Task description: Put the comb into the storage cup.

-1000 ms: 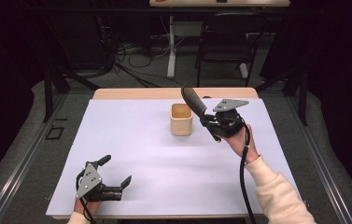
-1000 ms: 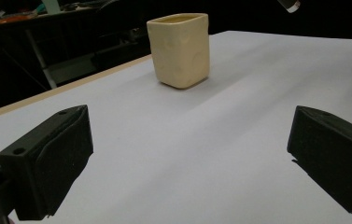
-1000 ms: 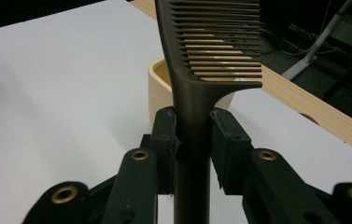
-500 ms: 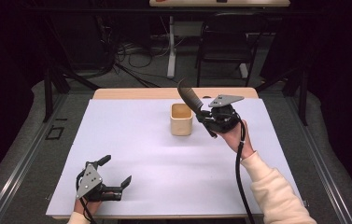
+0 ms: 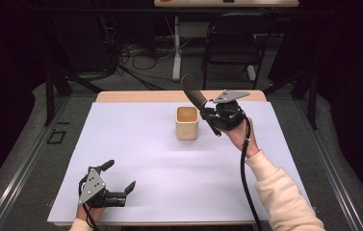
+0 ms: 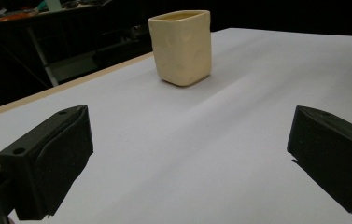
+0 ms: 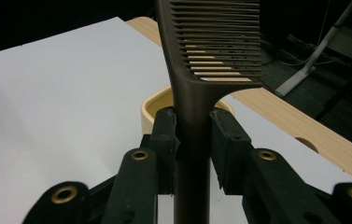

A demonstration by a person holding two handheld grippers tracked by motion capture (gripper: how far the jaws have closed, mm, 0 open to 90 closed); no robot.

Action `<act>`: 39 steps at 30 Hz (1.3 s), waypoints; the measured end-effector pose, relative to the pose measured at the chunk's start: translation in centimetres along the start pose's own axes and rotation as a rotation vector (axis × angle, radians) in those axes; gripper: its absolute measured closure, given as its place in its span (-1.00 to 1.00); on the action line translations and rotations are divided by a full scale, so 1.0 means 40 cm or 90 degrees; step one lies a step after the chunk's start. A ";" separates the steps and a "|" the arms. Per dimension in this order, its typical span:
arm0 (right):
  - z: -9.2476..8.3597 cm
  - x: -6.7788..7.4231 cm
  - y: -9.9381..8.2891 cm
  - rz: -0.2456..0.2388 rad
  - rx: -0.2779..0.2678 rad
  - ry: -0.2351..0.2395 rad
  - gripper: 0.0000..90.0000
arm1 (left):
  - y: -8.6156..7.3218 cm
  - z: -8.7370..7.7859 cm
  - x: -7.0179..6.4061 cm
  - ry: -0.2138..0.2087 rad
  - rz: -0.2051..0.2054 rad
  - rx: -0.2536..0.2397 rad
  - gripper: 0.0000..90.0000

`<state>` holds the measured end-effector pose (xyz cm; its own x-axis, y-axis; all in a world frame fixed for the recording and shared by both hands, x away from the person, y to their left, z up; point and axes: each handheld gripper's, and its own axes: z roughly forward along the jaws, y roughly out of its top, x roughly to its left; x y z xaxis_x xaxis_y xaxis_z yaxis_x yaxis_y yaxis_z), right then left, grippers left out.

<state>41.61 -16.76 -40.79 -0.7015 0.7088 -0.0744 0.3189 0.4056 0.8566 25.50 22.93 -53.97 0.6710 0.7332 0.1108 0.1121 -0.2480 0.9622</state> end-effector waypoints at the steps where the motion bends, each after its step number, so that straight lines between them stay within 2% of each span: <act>1: 0.001 0.000 0.002 0.002 -0.001 0.000 0.61 | 0.000 0.000 0.000 0.000 0.001 0.000 -0.99; 39: 0.049 0.006 0.074 -0.012 -0.018 -0.001 0.61 | -0.001 -0.003 0.001 0.005 -0.003 -0.007 -0.99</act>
<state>43.65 -14.24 -39.27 -0.7065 0.7018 -0.0909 0.2877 0.4022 0.8692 25.42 23.04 -53.97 0.6651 0.7389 0.1086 0.1065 -0.2377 0.9655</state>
